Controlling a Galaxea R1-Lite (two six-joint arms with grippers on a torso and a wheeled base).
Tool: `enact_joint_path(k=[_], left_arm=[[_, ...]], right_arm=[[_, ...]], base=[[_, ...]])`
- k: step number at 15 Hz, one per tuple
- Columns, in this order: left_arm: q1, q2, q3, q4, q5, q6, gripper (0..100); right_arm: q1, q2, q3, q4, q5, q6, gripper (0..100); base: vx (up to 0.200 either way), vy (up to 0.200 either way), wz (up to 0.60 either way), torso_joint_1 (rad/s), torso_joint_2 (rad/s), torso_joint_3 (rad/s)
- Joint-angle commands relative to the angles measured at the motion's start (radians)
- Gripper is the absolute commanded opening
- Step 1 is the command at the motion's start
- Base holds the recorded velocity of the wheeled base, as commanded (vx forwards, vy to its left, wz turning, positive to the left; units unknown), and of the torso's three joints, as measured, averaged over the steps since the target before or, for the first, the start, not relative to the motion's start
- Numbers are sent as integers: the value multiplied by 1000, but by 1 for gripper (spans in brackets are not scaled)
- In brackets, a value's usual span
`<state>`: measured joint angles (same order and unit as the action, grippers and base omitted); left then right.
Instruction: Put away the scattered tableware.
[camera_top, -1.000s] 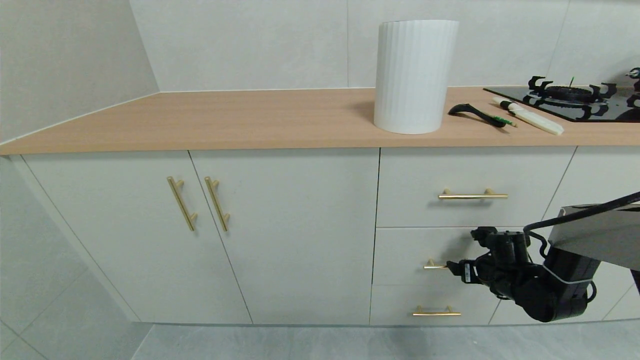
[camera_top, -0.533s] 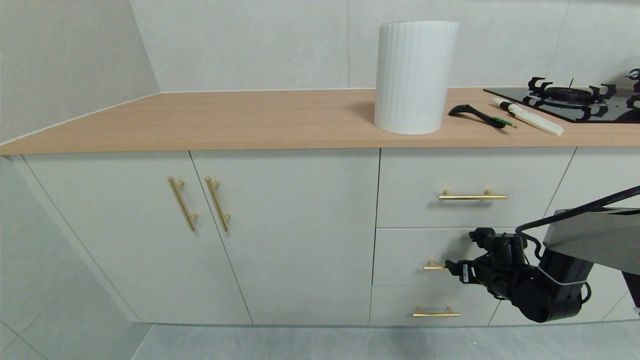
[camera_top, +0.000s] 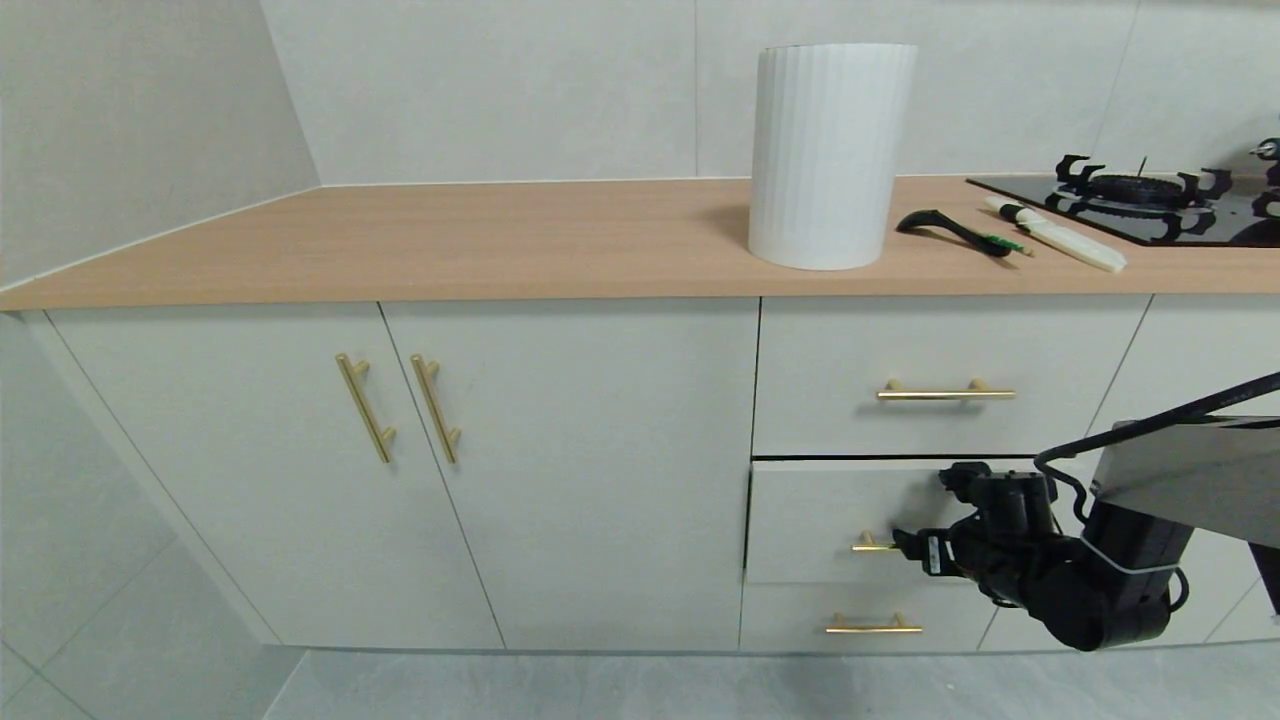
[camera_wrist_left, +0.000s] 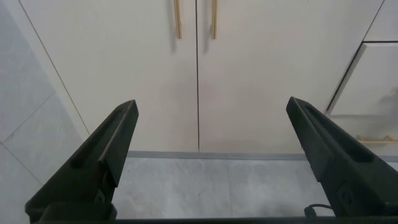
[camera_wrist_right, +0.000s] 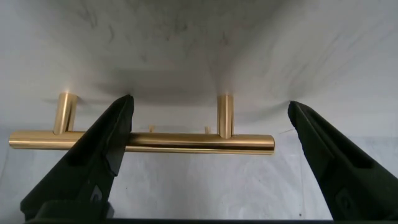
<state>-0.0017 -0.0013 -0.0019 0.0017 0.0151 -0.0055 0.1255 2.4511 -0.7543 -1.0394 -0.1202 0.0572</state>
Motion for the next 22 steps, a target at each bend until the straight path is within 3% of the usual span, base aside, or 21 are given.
enact_joint_path(k=[1,4,8,10,13,16,17,18,22], left_arm=[[0,1,0,0,0,-1,100],[0,1,-1,0,0,-1,100],[0,1,-1,0,0,-1,100],[0,1,0,0,0,-1,100],[0,1,-1,0,0,-1,100],[0,1,0,0,0,-1,100],[0,1,-1,0,0,-1,100],[0,1,-1,0,0,-1,100],[0,1,-1,0,0,-1,100]], right_arm=[[0,-95,82,35,5,-10,100],[8,-389,171,266,51,-13,100],[29,-808,85,703,117,-11,100],[52,-893,46,786,119,-11,100],[85,-791,6,780,111,-11,100],[91,-675,15,680,94,-10,100],[91,-550,29,525,42,-5,100],[91,-500,30,460,16,0,100],[89,-396,52,309,10,0,100]], base=[[0,0,0,0,0,0],[0,0,0,0,0,0],[0,0,0,0,0,0],[0,0,0,0,0,0],[0,0,0,0,0,0],[0,0,0,0,0,0],[0,0,0,0,0,0],[0,0,0,0,0,0],[0,0,0,0,0,0]])
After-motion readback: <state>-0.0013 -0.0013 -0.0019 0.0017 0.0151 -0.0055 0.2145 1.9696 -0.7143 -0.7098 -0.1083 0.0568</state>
